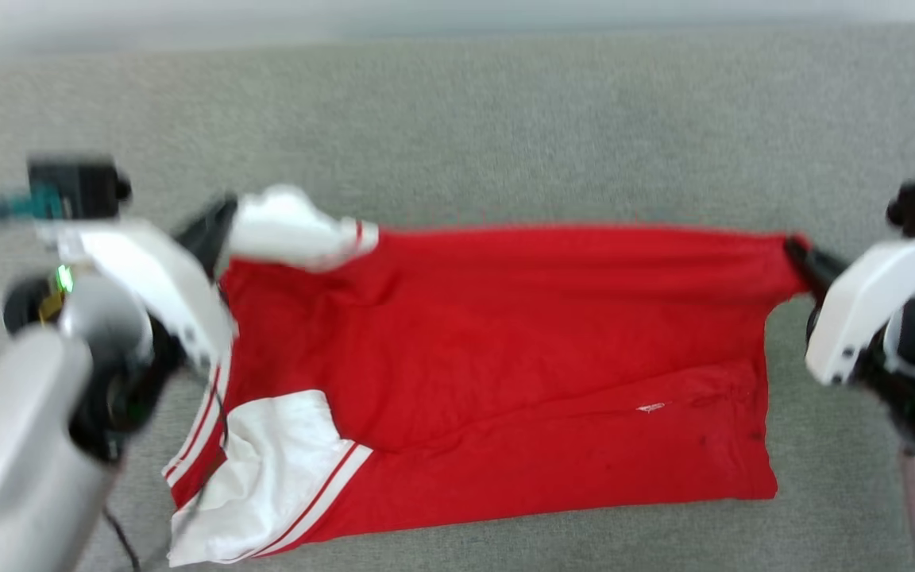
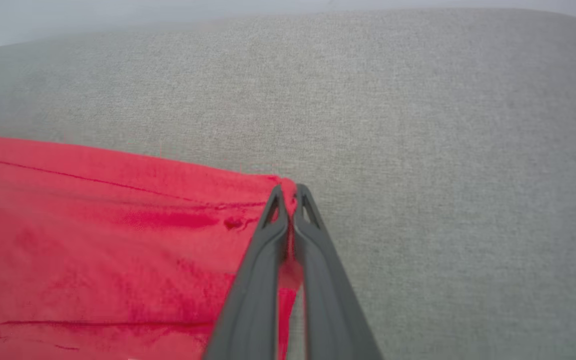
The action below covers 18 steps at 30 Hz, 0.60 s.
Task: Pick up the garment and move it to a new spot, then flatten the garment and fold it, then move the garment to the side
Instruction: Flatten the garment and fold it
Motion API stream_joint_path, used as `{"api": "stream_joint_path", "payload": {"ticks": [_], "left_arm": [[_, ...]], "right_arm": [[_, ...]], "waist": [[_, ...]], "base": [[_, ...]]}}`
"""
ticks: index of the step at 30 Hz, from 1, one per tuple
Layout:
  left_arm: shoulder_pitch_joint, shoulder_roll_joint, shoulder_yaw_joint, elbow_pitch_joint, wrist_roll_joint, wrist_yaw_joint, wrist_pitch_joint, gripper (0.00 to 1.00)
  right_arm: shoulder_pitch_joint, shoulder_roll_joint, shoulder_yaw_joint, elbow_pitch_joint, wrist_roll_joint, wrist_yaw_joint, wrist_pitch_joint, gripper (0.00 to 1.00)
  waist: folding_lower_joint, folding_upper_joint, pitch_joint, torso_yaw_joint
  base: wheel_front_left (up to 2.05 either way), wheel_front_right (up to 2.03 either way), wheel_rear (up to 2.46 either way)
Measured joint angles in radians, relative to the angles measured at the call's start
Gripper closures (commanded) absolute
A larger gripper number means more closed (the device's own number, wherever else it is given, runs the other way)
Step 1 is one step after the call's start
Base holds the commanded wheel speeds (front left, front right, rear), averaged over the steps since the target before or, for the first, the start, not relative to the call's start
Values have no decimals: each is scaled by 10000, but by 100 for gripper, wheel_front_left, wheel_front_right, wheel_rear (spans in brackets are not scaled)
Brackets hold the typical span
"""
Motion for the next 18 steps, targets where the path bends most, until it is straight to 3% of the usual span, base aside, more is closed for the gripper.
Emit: {"api": "stream_joint_path", "payload": {"ticks": [5, 10, 12, 13, 14, 15, 16, 18], "left_arm": [[2172, -15, 150, -709, -293, 656, -704, 100], [3955, -324, 123, -880, -673, 1032, -1149, 100], [4435, -571, 23, -740, -930, 1078, -1193, 100], [4652, -694, -27, -644, -1037, 1076, -1195, 81], [4816, -859, -44, -504, -1174, 1072, -1204, 48], [4929, -1035, -65, -372, -1313, 1003, -1210, 11], [4989, -1160, -109, -213, -1386, 936, -1262, 0], [5006, -1317, -121, 84, -1386, 880, -1471, 0]], "right_arm": [[1213, 318, -253, -50, 140, 0, -366, 100], [2149, 548, -518, 157, 117, 0, -761, 100], [2436, 662, -602, 360, 184, 0, -991, 87], [2561, 665, -639, 495, 178, 0, -1085, 75], [2675, 673, -642, 646, 182, 0, -1166, 27], [2798, 700, -662, 769, 190, 0, -1275, 0], [2906, 713, -637, 880, 169, 0, -1438, 0], [3052, 767, -596, 1085, 199, -4, -1682, 0]], "waist": [[0, 0, -556, 153], [0, 0, -832, 231], [0, 0, -896, 231], [0, 0, -916, 228], [0, 0, -942, 229], [0, 0, -962, 237], [0, 0, -978, 241], [0, 0, -1040, 230]], "base": [[0, 0, 0], [0, 0, 0], [0, 0, 0], [0, 0, 0], [0, 0, 0], [0, 0, 0], [0, 0, 0], [0, 0, 0]]}}
